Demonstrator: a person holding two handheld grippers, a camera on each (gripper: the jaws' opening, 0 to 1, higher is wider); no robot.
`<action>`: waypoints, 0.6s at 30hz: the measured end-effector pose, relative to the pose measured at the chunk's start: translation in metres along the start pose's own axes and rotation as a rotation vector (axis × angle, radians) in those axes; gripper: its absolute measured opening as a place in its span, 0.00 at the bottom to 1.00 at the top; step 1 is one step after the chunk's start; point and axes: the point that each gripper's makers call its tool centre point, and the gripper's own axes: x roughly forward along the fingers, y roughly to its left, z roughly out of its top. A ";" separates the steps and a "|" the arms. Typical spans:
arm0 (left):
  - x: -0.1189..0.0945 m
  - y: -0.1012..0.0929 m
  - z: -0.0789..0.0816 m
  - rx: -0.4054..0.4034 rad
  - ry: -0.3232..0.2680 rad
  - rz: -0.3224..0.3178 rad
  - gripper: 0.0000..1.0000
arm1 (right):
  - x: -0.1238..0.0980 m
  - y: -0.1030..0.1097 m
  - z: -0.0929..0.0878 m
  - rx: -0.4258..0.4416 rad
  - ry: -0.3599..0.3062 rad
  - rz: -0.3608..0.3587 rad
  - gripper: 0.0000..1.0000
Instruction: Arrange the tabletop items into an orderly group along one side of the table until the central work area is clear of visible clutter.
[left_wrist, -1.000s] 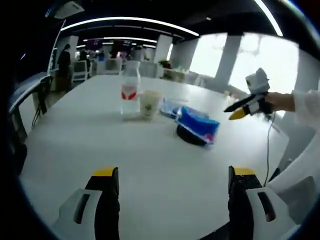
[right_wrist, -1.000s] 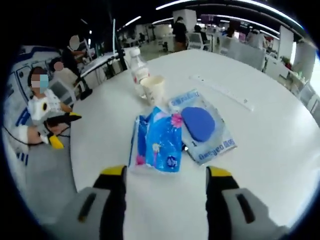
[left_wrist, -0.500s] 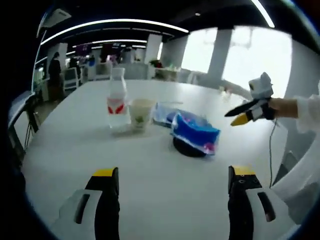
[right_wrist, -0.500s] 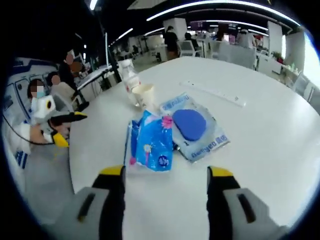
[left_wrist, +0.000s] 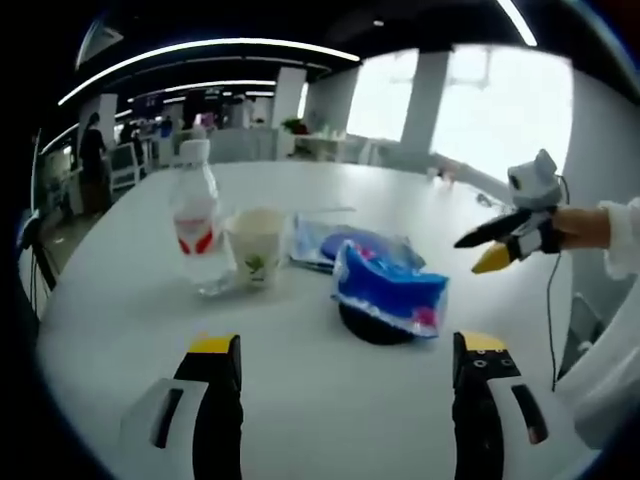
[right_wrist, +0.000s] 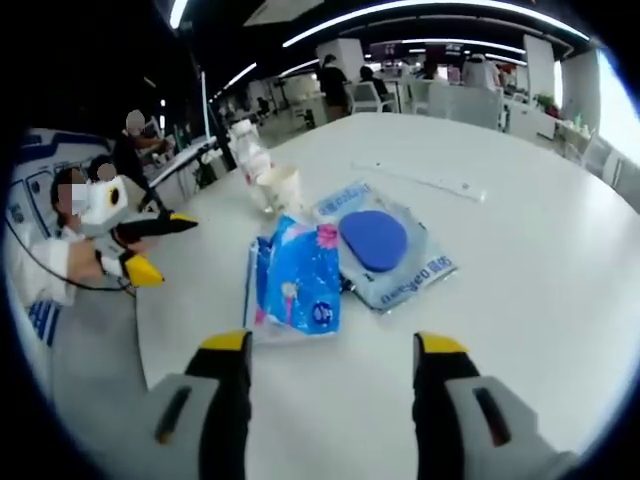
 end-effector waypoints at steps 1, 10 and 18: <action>0.003 0.001 0.001 0.006 0.002 -0.003 0.82 | 0.000 0.001 0.000 0.007 -0.006 -0.005 0.63; 0.033 0.002 0.009 0.057 0.038 -0.010 0.76 | 0.003 0.011 -0.012 0.108 -0.041 -0.030 0.63; 0.058 0.002 0.013 0.086 0.079 -0.014 0.69 | 0.002 0.023 -0.023 0.274 -0.086 -0.073 0.61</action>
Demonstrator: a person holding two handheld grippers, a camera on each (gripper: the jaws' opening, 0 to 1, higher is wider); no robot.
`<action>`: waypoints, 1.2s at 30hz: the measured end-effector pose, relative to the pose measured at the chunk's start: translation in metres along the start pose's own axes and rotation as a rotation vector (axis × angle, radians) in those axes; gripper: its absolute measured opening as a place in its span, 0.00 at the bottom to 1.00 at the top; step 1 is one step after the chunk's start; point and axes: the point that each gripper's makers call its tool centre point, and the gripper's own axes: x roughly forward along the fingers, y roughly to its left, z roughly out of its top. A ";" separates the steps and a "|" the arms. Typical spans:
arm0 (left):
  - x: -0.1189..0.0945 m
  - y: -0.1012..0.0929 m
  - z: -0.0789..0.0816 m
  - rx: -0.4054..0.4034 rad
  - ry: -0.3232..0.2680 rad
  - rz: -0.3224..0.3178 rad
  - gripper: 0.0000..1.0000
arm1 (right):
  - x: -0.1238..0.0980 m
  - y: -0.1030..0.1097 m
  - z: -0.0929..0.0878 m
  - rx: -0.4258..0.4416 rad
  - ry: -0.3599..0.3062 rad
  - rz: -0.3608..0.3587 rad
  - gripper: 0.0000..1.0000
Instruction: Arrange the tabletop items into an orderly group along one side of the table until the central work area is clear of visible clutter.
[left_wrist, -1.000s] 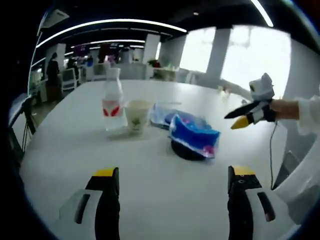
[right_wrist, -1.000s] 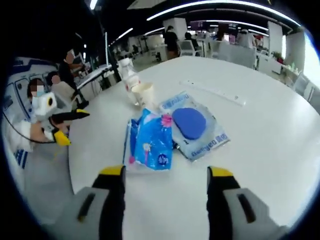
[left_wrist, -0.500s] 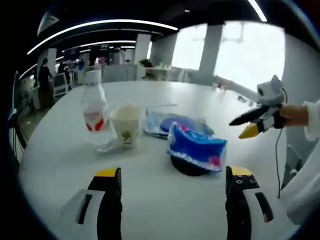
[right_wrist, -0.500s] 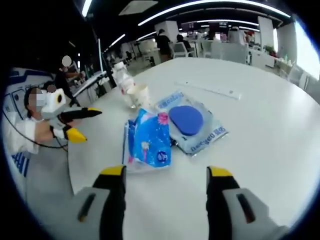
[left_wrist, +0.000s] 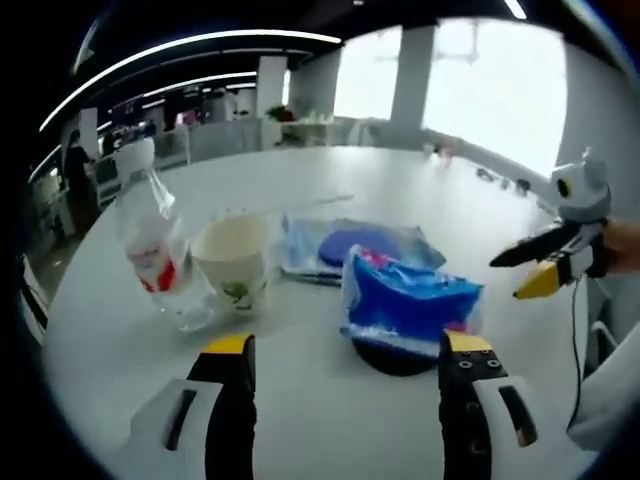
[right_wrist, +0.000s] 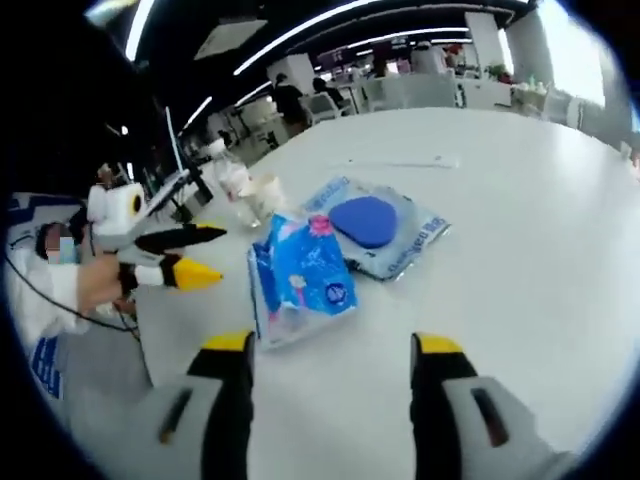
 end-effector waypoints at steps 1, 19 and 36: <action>0.004 -0.002 0.002 0.006 0.000 -0.005 0.67 | 0.001 0.004 -0.003 -0.007 0.002 -0.001 0.61; 0.032 -0.007 0.001 0.065 0.073 -0.006 0.46 | 0.027 0.031 -0.013 0.079 -0.014 -0.052 0.55; 0.036 -0.002 -0.008 0.082 0.108 0.034 0.12 | 0.055 0.029 -0.030 0.174 0.020 -0.063 0.32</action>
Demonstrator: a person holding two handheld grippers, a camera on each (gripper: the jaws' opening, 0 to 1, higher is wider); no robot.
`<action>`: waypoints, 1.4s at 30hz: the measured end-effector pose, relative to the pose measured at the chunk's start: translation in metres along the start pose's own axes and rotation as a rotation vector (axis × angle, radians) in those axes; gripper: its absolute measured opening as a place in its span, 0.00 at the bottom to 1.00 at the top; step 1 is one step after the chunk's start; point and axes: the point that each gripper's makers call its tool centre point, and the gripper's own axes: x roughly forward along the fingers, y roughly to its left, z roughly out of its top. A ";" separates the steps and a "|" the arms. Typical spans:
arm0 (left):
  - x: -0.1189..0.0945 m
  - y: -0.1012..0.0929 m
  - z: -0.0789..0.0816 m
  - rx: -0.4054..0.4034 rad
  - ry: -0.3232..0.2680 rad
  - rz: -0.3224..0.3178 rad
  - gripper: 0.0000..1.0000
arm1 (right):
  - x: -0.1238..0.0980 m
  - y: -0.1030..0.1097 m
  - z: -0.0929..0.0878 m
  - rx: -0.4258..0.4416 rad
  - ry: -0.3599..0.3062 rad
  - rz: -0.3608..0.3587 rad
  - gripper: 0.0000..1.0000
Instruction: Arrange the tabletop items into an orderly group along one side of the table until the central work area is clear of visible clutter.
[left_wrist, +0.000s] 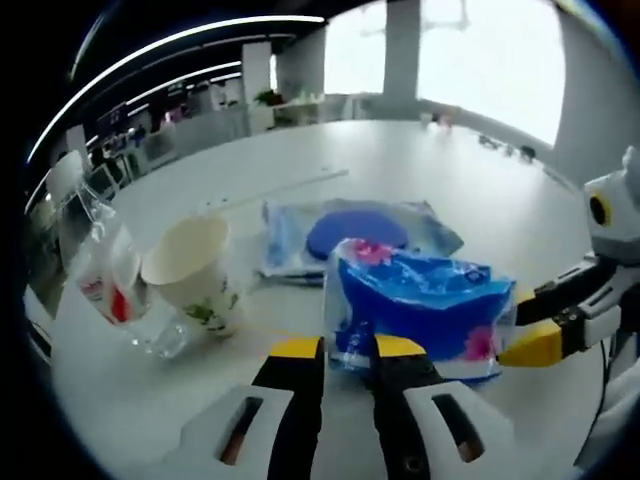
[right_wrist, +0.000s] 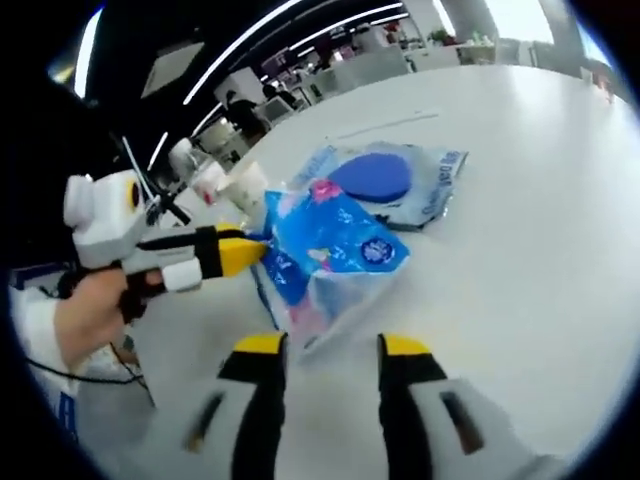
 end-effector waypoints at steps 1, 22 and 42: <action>0.000 0.000 0.000 0.002 0.001 0.002 0.11 | -0.001 0.000 0.000 0.000 0.001 0.000 0.31; -0.015 -0.010 -0.006 0.010 0.006 0.033 0.00 | -0.015 -0.003 0.016 -0.093 -0.037 -0.017 0.00; -0.026 -0.049 0.009 -0.034 -0.050 0.009 0.00 | -0.049 -0.026 0.053 -0.160 -0.141 -0.042 0.00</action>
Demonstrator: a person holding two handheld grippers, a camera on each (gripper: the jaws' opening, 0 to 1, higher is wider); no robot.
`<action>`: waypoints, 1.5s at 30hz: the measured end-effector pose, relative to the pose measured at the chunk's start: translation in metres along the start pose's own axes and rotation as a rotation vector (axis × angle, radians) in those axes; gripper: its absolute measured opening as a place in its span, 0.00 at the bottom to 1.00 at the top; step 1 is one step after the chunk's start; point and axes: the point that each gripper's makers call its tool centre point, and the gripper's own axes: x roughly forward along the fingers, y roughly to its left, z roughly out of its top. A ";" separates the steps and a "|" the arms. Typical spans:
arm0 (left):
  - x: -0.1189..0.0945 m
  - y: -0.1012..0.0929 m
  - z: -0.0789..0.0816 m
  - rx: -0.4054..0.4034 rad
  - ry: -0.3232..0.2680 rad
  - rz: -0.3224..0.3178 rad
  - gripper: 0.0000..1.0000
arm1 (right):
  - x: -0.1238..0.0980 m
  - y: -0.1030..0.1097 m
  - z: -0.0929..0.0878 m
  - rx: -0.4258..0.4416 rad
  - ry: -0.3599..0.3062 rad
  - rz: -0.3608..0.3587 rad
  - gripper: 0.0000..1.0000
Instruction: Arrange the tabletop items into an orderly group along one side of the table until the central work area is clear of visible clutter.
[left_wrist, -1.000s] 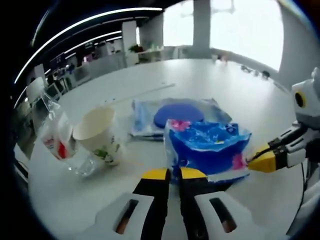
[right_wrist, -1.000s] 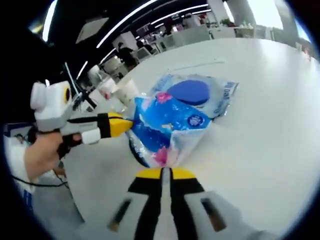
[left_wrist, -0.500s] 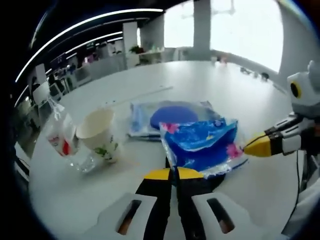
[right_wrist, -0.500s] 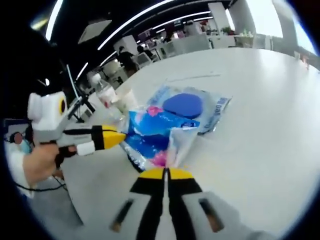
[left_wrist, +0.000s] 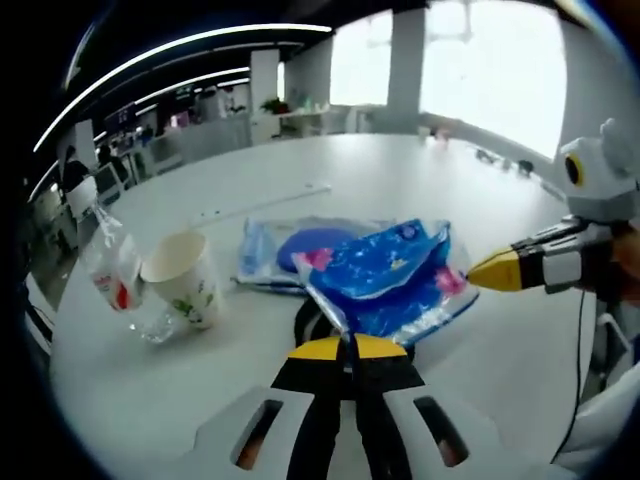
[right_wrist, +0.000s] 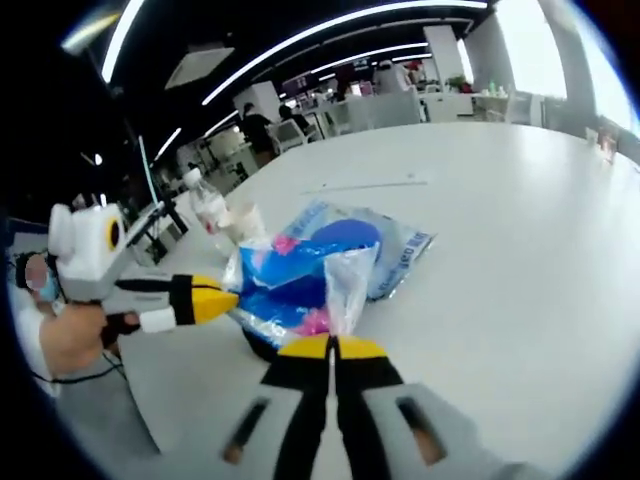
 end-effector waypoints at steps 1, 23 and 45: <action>0.000 -0.004 0.002 0.004 -0.003 -0.003 0.00 | -0.002 -0.002 0.001 -0.004 -0.005 -0.002 0.00; 0.028 -0.061 0.035 0.027 -0.013 -0.031 0.00 | -0.030 -0.068 0.016 0.038 -0.046 -0.050 0.00; 0.070 -0.099 0.070 0.066 -0.017 -0.044 0.00 | -0.038 -0.132 0.036 0.056 -0.074 -0.073 0.00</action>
